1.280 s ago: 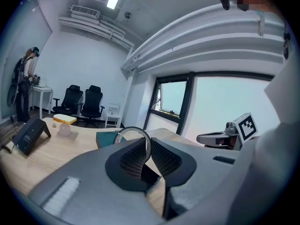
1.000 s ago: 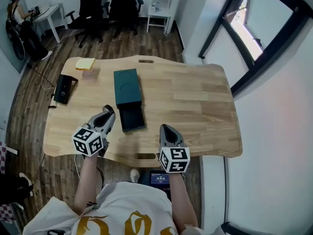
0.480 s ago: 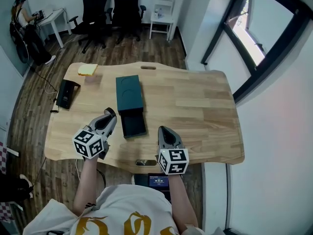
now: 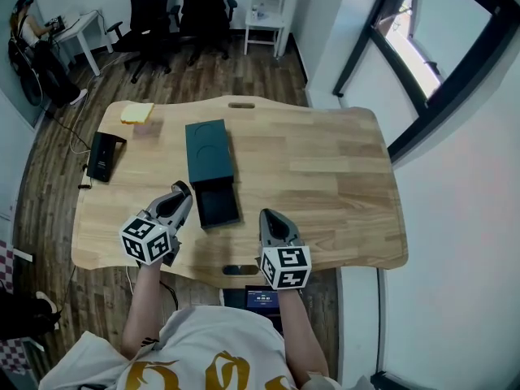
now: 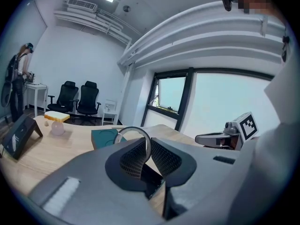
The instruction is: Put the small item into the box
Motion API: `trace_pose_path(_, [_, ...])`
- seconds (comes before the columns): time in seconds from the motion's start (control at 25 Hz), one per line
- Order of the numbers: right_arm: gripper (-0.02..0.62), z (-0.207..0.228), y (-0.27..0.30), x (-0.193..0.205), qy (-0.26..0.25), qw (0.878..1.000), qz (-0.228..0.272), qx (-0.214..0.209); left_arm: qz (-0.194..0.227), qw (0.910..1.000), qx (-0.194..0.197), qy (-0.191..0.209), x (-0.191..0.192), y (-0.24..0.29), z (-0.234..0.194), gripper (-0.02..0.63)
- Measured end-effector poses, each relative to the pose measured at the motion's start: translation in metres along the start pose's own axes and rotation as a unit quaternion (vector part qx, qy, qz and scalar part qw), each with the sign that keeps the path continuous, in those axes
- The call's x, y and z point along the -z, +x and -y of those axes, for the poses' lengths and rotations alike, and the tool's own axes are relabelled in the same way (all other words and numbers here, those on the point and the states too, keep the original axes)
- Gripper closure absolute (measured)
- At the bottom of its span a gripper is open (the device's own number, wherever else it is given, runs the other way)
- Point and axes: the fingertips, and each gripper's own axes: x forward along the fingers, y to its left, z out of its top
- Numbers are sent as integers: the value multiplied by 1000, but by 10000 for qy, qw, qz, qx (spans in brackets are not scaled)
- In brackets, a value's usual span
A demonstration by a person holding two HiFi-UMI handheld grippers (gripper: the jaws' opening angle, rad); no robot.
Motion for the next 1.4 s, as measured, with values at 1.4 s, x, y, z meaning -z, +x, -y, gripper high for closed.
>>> trace_pose_path(1.4, [591,35,52,57,354,9966,-737,-31,-1515,9877,338,-198,88,75,-12,569])
